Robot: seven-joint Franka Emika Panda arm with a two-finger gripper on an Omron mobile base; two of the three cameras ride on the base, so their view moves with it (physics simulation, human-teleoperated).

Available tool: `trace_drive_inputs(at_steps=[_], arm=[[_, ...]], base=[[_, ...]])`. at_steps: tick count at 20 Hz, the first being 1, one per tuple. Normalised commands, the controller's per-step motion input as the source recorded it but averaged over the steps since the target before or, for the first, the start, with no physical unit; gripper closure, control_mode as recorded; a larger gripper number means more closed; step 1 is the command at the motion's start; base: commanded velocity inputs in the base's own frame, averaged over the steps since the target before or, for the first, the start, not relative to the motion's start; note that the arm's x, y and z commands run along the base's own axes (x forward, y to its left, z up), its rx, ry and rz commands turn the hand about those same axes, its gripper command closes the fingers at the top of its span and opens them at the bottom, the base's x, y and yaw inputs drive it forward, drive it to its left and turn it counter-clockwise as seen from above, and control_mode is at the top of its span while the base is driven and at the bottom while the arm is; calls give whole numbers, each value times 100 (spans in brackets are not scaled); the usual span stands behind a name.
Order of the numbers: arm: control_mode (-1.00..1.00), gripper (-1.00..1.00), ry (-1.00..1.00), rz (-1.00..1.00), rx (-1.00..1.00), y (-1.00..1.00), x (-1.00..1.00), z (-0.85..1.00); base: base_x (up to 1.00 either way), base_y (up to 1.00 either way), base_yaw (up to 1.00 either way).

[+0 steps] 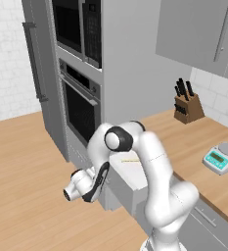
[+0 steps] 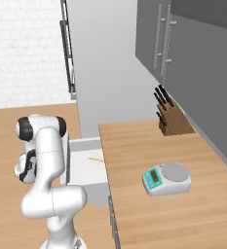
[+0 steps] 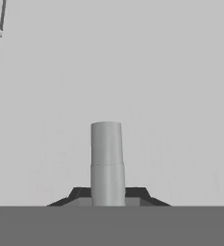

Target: Take a straw from the drawer in front and place it inside the glass cup on the dining counter.

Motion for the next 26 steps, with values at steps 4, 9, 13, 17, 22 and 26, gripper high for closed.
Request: trace_drive_inputs(at_steps=[4,9,13,17,22,26], arm=[[-100,-100,11,0,-7,63,7,-4],[-100,-100,5,0,-4,46,-25,7],[-100,-100,-1,-2,0,76,-54,56],[-100,-100,0,-12,2,41,-34,77],[-100,-100,-4,-31,13,-7,-45,60],[-100,-100,-12,-36,19,-44,-44,41]], base=[[0,0,0],[0,0,0],[0,0,0],[0,0,0],[0,0,0],[0,0,0]])
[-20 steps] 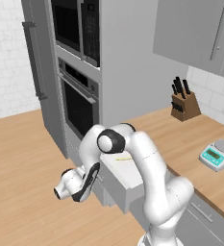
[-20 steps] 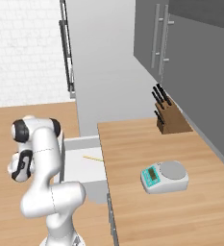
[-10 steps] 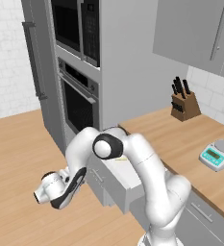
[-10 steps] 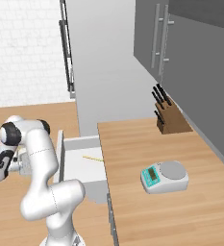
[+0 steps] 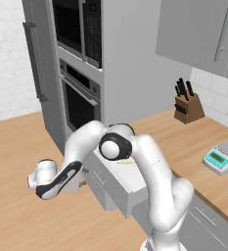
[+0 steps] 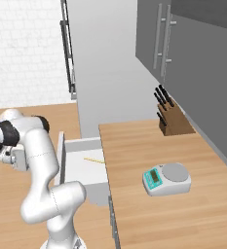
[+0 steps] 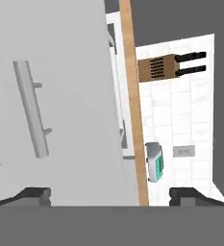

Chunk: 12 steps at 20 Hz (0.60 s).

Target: Take a straw from the drawer in front and place it inside the glass cup on the dining counter.

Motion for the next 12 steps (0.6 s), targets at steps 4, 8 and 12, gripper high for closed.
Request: trace_drive_inputs(at_steps=[4,8,12], arm=[[-100,-100,-19,-33,21,-63,-22,40],[-100,-100,-26,-29,21,-54,-2,61],[-100,-100,-37,-31,13,-22,0,82]], base=[[0,0,0],[0,0,0],[0,0,0]])
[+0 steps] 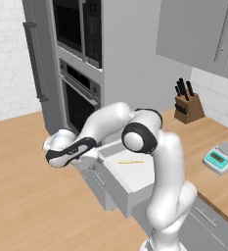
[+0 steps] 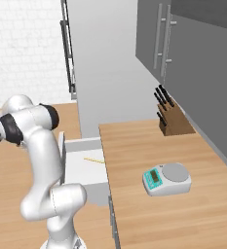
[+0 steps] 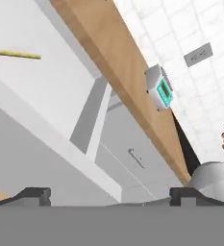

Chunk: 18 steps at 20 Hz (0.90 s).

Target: Take a straw from the drawer in front and place it inside the glass cup on the dining counter.

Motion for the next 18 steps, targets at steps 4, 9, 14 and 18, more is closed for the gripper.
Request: trace_drive_inputs(at_steps=[4,9,14,18], arm=[[-100,-100,-29,-21,17,-47,-1,59],[-100,-100,-30,-10,19,-60,1,17],[-100,-100,-29,0,33,-50,4,-2],[-100,-100,-23,0,46,-36,16,-1]], base=[[0,0,0],[0,0,0],[0,0,0],[0,0,0]])
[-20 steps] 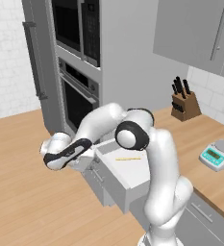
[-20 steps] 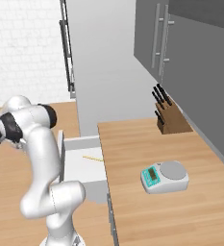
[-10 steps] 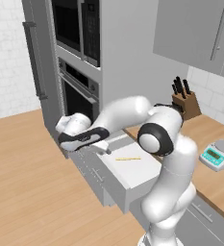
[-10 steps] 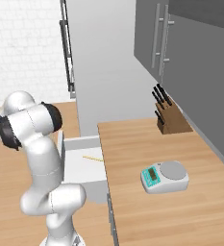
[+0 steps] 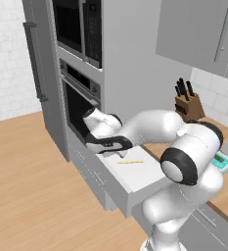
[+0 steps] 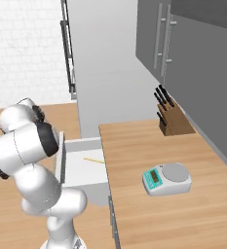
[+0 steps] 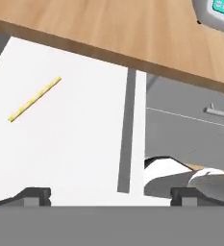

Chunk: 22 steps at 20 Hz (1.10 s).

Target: Take a straw from the drawer in front and place it inside the glass cup on the dining counter.

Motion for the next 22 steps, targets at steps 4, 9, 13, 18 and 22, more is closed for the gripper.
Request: trace_drive_inputs(at_steps=[4,9,13,18,22], arm=[[-100,-100,-10,0,52,-28,28,0],[-100,-100,-1,0,42,-23,36,-6],[-100,-100,0,1,14,-2,43,-28],[-100,-100,5,0,0,0,8,-19],[-100,-100,8,0,0,0,24,-33]], base=[[0,0,0],[0,0,0],[0,0,0],[0,0,0],[0,0,0]])
